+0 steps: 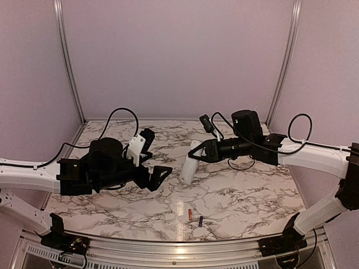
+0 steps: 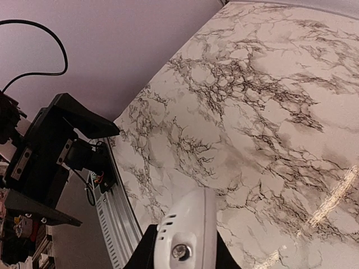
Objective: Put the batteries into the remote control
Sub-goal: Pass from the left arm to the right
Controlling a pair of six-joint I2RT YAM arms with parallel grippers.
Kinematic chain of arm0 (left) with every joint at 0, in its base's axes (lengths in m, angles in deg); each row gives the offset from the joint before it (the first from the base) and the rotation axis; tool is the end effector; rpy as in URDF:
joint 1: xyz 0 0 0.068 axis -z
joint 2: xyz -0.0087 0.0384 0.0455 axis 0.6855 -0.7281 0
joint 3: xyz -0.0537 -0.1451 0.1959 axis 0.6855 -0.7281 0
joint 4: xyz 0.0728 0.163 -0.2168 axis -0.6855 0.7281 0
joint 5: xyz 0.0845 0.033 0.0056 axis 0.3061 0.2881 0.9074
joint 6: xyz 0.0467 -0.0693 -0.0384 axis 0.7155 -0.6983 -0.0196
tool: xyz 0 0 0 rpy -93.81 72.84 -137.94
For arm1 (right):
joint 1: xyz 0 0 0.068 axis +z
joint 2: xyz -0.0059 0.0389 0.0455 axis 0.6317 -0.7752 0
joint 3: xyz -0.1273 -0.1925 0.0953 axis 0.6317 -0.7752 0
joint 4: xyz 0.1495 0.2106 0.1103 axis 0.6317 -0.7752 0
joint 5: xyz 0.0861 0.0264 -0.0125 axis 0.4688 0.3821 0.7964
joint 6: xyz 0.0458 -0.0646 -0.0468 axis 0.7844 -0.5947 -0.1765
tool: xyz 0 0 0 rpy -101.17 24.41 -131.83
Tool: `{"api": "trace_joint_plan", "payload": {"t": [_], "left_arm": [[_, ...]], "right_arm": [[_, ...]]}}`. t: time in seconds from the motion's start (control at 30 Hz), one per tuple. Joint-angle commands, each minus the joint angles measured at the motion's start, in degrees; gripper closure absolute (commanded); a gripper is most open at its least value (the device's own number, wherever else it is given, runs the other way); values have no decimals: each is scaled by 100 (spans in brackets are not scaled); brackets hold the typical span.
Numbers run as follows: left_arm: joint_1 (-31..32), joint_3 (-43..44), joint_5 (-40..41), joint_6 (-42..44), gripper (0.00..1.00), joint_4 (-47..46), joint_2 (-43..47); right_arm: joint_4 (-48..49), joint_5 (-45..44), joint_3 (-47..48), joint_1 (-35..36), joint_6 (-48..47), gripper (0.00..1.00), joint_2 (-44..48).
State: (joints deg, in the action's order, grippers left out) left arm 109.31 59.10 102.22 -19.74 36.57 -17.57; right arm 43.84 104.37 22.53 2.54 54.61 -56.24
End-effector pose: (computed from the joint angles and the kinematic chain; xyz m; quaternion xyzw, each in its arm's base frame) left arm 0.1651 -0.3191 0.2366 0.3022 0.7570 -0.2762 0.5092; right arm 0.2505 0.2808 0.2374 -0.2559 0.7931 0.4698 0.2913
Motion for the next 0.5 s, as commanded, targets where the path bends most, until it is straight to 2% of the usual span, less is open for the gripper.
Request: {"api": "trace_joint_plan", "payload": {"t": [0.0,0.1,0.23,0.47], "left_arm": [[-18,-755,210,845,1,-438,712],[0,-1328,212,1431,1,-724,1191],[34,-1660,123,2052,1,-715,1666],[355,-1566,178,2867,6,-421,1341]], "right_arm": [[179,1048,251,-44,-260,97,-251],[175,1351,302,-49,-336,97,-459],[238,1693,320,-58,-305,97,-697],[720,2156,156,-67,194,99,-1042]]}}
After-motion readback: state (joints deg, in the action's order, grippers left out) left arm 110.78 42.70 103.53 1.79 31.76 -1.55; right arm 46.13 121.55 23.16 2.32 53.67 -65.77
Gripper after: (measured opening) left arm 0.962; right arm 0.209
